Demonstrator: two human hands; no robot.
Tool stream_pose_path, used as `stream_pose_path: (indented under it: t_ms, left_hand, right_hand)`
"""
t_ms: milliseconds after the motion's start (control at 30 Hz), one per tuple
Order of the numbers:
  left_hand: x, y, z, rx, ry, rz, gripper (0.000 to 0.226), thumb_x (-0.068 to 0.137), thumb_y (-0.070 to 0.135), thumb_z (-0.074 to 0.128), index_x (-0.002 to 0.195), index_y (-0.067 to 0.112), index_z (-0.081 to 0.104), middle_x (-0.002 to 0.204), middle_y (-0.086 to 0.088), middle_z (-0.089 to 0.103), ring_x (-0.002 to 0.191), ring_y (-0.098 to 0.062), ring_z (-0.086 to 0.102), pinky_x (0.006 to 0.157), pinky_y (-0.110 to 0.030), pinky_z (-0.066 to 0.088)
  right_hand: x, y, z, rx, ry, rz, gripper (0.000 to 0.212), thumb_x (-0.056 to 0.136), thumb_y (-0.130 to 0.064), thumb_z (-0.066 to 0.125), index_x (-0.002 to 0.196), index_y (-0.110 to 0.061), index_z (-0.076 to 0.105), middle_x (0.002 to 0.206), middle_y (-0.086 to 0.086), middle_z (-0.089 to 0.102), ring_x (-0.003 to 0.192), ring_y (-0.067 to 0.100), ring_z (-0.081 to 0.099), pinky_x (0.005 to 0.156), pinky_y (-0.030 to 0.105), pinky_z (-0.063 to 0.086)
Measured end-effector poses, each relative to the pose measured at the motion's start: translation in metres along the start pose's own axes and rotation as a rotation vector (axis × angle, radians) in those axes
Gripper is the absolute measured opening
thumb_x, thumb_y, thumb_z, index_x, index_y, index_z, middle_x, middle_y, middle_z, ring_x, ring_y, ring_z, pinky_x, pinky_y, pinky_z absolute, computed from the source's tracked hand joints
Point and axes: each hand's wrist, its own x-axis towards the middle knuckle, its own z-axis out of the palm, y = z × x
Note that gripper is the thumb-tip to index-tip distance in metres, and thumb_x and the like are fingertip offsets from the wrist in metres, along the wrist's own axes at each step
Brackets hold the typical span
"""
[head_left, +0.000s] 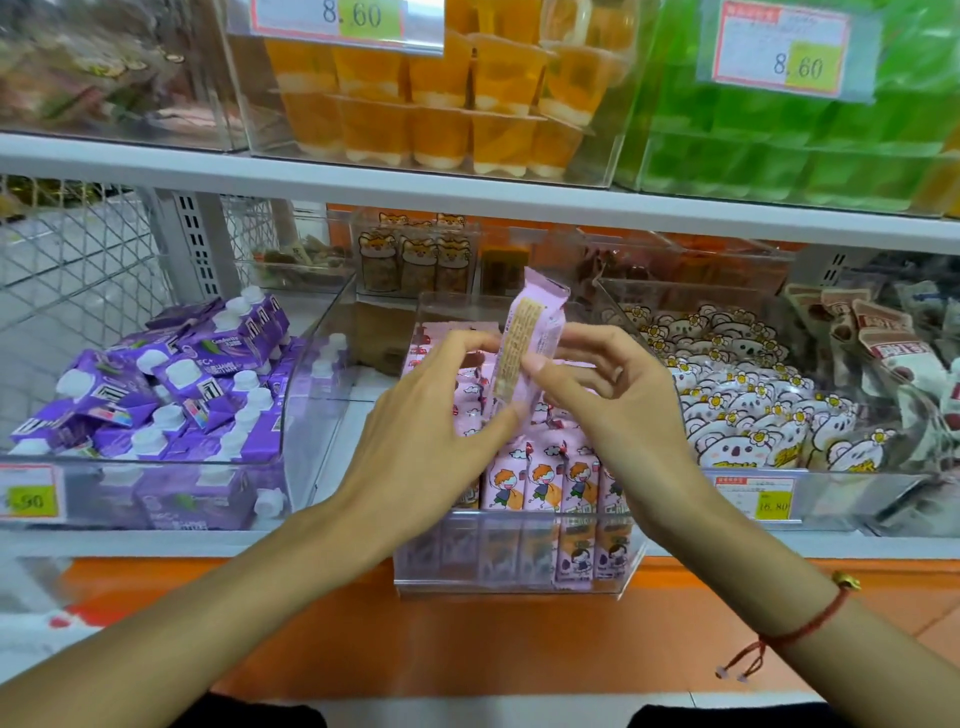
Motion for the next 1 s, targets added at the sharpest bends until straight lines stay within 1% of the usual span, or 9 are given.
stream_pose_path:
  t_ms: [167, 233, 300, 400, 600, 700, 800, 900, 1000]
  left_hand:
    - [0.003, 0.003, 0.001, -0.052, 0.057, 0.022, 0.036, 0.084, 0.045, 0.063, 0.118, 0.035, 0.056, 0.111, 0.022, 0.057, 0.099, 0.001, 0.056, 0.079, -0.027, 0.050]
    - [0.005, 0.007, -0.003, -0.151, 0.015, -0.003, 0.036, 0.087, 0.043, 0.063, 0.122, 0.034, 0.058, 0.109, 0.019, 0.061, 0.098, 0.001, 0.058, 0.079, -0.021, 0.050]
    - [0.008, 0.014, -0.006, -0.316, -0.061, -0.095, 0.034, 0.083, 0.046, 0.060, 0.116, 0.037, 0.062, 0.100, 0.017, 0.069, 0.087, 0.000, 0.064, 0.072, -0.018, 0.053]
    - [0.009, 0.022, -0.007, -0.572, -0.153, -0.311, 0.028, 0.084, 0.046, 0.058, 0.103, 0.030, 0.070, 0.088, 0.010, 0.075, 0.068, -0.003, 0.068, 0.057, -0.016, 0.053]
    - [0.008, 0.021, -0.007, -0.673, -0.259, -0.470, 0.030, 0.089, 0.043, 0.057, 0.101, 0.020, 0.073, 0.094, -0.002, 0.076, 0.081, -0.014, 0.073, 0.062, -0.020, 0.056]
    - [0.010, 0.019, -0.007, -0.639, -0.240, -0.423, 0.031, 0.090, 0.039, 0.058, 0.115, 0.024, 0.068, 0.098, 0.003, 0.075, 0.083, -0.005, 0.070, 0.062, -0.016, 0.054]
    - [0.012, 0.015, -0.008, -0.529, -0.180, -0.238, 0.036, 0.090, 0.026, 0.061, 0.126, 0.030, 0.055, 0.112, 0.010, 0.070, 0.101, -0.001, 0.065, 0.085, -0.019, 0.053]
    - [0.013, 0.011, -0.011, -0.473, -0.120, -0.058, 0.039, 0.090, 0.008, 0.062, 0.119, 0.032, 0.053, 0.122, 0.010, 0.062, 0.115, -0.003, 0.058, 0.098, -0.019, 0.046]
    - [0.013, 0.007, -0.012, -0.448, -0.110, 0.009, 0.041, 0.090, 0.005, 0.061, 0.120, 0.032, 0.052, 0.123, 0.010, 0.062, 0.117, -0.003, 0.056, 0.101, -0.020, 0.043]
  right_hand:
    - [-0.003, -0.001, 0.006, -0.015, -0.005, -0.001, 0.024, 0.079, -0.021, 0.075, 0.094, -0.016, 0.057, 0.096, 0.003, 0.070, 0.080, 0.012, 0.067, 0.069, 0.018, 0.053]
    - [-0.002, -0.003, 0.004, -0.004, -0.046, 0.037, 0.020, 0.084, -0.026, 0.069, 0.096, -0.014, 0.059, 0.095, 0.000, 0.069, 0.083, 0.010, 0.067, 0.076, 0.023, 0.055]
    - [0.001, -0.006, 0.000, 0.024, -0.048, 0.064, 0.017, 0.087, -0.029, 0.065, 0.092, -0.013, 0.061, 0.086, -0.003, 0.067, 0.078, 0.008, 0.064, 0.077, 0.025, 0.055]
    - [0.003, -0.007, -0.001, 0.068, -0.032, 0.131, 0.018, 0.086, -0.032, 0.066, 0.088, -0.015, 0.060, 0.068, -0.005, 0.063, 0.062, 0.007, 0.059, 0.062, 0.019, 0.052]
    - [0.005, -0.004, -0.002, 0.082, -0.026, 0.224, 0.018, 0.082, -0.035, 0.070, 0.088, -0.020, 0.061, 0.071, 0.004, 0.061, 0.056, 0.010, 0.054, 0.061, 0.021, 0.052]
    - [0.007, -0.001, -0.004, 0.110, -0.067, 0.207, 0.023, 0.084, -0.032, 0.069, 0.101, -0.018, 0.061, 0.082, 0.006, 0.067, 0.066, 0.014, 0.058, 0.066, 0.023, 0.054]
    - [0.008, -0.002, -0.011, 0.082, -0.165, 0.081, 0.035, 0.086, -0.026, 0.066, 0.119, -0.021, 0.058, 0.099, 0.000, 0.072, 0.087, 0.013, 0.068, 0.077, 0.022, 0.055]
    - [0.005, -0.003, -0.015, -0.001, -0.258, -0.075, 0.038, 0.087, -0.016, 0.066, 0.123, -0.022, 0.055, 0.116, 0.002, 0.067, 0.108, 0.014, 0.064, 0.087, 0.023, 0.051]
    - [0.003, -0.002, -0.015, -0.015, -0.278, -0.128, 0.035, 0.088, -0.012, 0.066, 0.119, -0.023, 0.055, 0.118, 0.004, 0.064, 0.109, 0.014, 0.063, 0.089, 0.023, 0.050]
